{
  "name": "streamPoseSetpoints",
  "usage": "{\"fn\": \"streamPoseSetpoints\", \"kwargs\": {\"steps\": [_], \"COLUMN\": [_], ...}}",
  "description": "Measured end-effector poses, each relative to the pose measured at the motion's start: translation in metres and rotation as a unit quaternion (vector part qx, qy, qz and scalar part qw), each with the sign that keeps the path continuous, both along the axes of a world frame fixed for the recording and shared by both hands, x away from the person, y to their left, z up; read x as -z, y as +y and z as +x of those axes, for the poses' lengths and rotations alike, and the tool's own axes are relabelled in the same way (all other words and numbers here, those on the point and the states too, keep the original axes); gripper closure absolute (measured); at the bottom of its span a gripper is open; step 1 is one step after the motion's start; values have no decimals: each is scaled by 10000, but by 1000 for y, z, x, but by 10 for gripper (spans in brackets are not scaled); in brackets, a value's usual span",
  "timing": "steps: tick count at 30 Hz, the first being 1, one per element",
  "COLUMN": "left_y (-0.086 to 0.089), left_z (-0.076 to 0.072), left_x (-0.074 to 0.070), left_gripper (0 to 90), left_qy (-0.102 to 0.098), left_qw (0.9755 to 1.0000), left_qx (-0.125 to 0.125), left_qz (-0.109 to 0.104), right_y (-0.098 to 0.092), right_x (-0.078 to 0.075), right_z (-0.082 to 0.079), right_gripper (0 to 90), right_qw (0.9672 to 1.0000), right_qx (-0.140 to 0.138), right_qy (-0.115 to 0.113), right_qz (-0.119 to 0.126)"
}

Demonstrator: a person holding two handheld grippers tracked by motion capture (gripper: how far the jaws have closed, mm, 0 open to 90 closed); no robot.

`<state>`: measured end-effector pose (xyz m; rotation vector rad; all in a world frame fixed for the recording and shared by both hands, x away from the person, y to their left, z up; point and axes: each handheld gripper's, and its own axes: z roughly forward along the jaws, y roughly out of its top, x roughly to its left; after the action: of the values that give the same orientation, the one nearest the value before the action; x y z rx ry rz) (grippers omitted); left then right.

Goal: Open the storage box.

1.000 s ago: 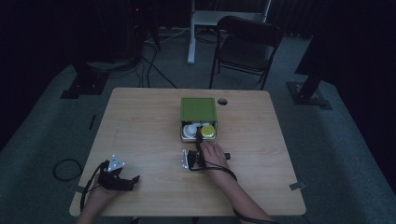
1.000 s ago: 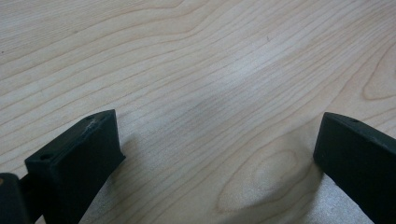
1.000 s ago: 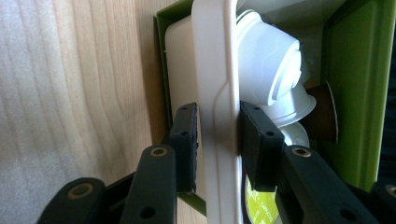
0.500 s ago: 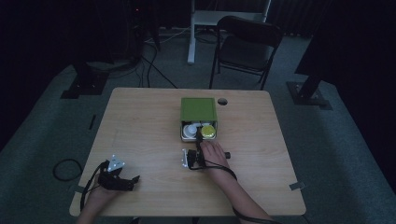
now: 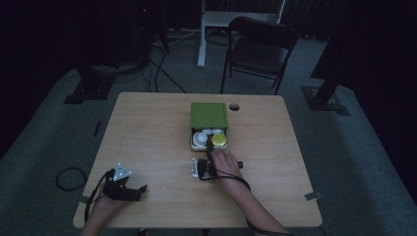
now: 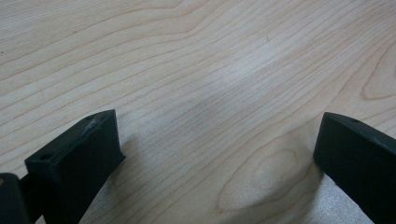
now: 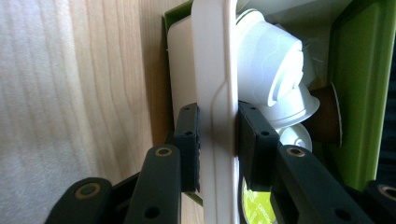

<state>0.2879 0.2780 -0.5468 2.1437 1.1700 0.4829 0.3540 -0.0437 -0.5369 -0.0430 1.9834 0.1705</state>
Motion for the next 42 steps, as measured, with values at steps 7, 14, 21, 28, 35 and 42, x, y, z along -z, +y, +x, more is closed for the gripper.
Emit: {"fn": "streamPoseSetpoints", "kwargs": {"steps": [7,14,21,28,35,42], "left_y": [0,0,0,0,0,0], "left_z": [0,0,0,0,0,0], "left_x": [0,0,0,0,0,0], "left_gripper": [8,8,8,8,8,8], "left_qy": [0,1,1,0,1,0], "left_qw": [10000,10000,10000,10000,10000,10000], "left_qx": [0,1,1,1,-4,-1], "left_qz": [1,1,2,3,1,3], "right_y": [-1,-2,-3,-3,-5,-8], "right_x": [-1,-2,-1,-2,-1,1], "right_z": [-7,-17,-28,-40,-51,-62], "right_gripper": [713,716,719,721,720,720], "right_qw": [10000,9999,9999,9998,9998,9996], "right_qx": [-12,-86,-118,-141,-182,-189], "right_qy": [64,76,47,93,91,202], "right_qz": [24,-42,-110,-97,-74,-81]}}
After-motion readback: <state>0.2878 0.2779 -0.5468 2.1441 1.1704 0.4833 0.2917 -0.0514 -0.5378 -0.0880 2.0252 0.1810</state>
